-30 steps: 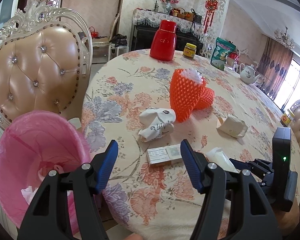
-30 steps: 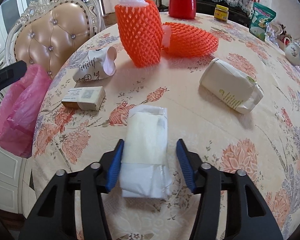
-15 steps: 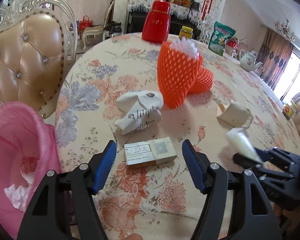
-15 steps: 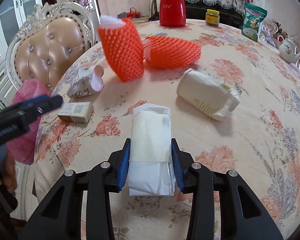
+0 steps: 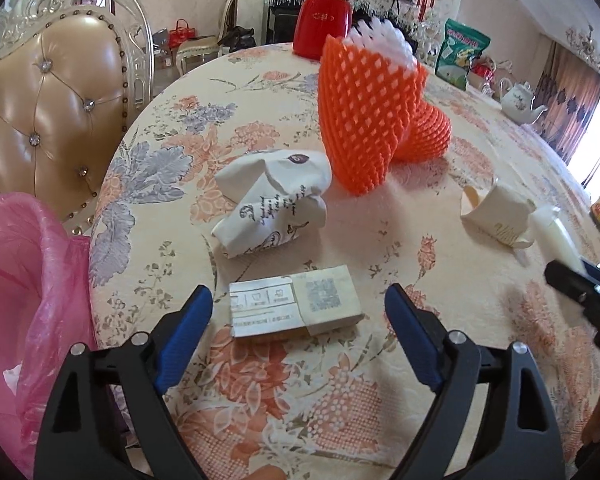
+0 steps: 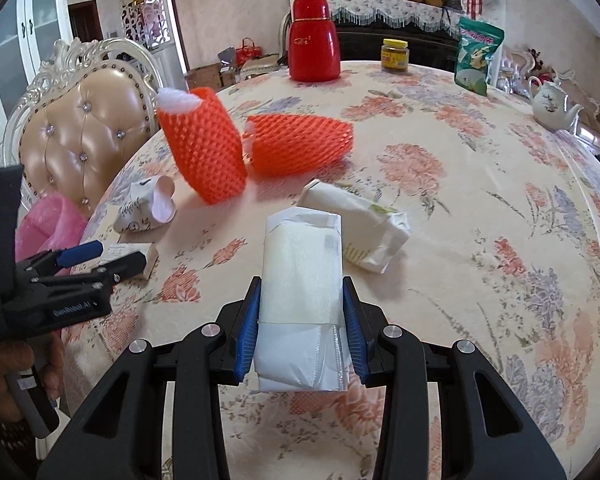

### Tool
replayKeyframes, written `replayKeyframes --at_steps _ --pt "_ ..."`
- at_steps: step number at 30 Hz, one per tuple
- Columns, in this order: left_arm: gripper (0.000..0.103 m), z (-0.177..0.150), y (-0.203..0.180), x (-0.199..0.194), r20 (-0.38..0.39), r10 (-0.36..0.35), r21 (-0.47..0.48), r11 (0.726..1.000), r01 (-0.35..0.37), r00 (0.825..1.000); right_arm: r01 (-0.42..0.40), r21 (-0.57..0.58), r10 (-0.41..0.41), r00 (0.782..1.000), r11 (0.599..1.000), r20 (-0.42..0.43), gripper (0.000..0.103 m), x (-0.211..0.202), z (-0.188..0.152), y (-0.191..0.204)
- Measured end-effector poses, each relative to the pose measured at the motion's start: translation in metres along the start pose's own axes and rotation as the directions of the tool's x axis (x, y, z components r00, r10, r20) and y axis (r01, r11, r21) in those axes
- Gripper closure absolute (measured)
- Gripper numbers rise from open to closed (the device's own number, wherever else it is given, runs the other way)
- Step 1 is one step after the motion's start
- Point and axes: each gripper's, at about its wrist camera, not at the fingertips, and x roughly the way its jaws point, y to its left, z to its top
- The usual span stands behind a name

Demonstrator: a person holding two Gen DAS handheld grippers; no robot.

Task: Collect trash
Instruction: 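Close the right gripper on the white pad while the left grasps the QR-code box, then carry the white pad with the right gripper while the left carries the box to the wastebasket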

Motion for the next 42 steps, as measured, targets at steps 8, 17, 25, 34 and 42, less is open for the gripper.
replayKeyframes --at_steps 8,17,25,34,42 --pt "0.032 -0.001 -0.009 0.008 -0.024 0.049 0.036 0.998 -0.048 0.998 0.003 0.009 -0.003 1.000 1.000 0.005 0.066 -0.003 0.001 -0.006" --pt "0.034 0.000 -0.008 -0.002 -0.005 0.034 0.038 0.999 -0.034 0.999 0.001 0.007 -0.001 1.000 1.000 0.014 0.066 -0.006 0.004 -0.006" --pt "0.034 0.005 0.001 -0.037 0.064 -0.004 0.023 1.000 0.002 0.998 -0.006 -0.005 0.006 0.999 1.000 0.037 0.066 -0.014 0.010 0.006" --pt "0.034 0.012 0.026 -0.073 0.137 0.015 -0.008 1.000 -0.014 0.990 -0.018 -0.037 0.020 0.998 0.999 0.062 0.066 -0.023 0.021 0.025" --pt "0.034 0.012 0.058 -0.099 0.182 0.052 -0.052 0.998 -0.044 0.982 -0.035 -0.067 0.040 0.996 0.997 0.079 0.066 -0.027 0.031 0.048"
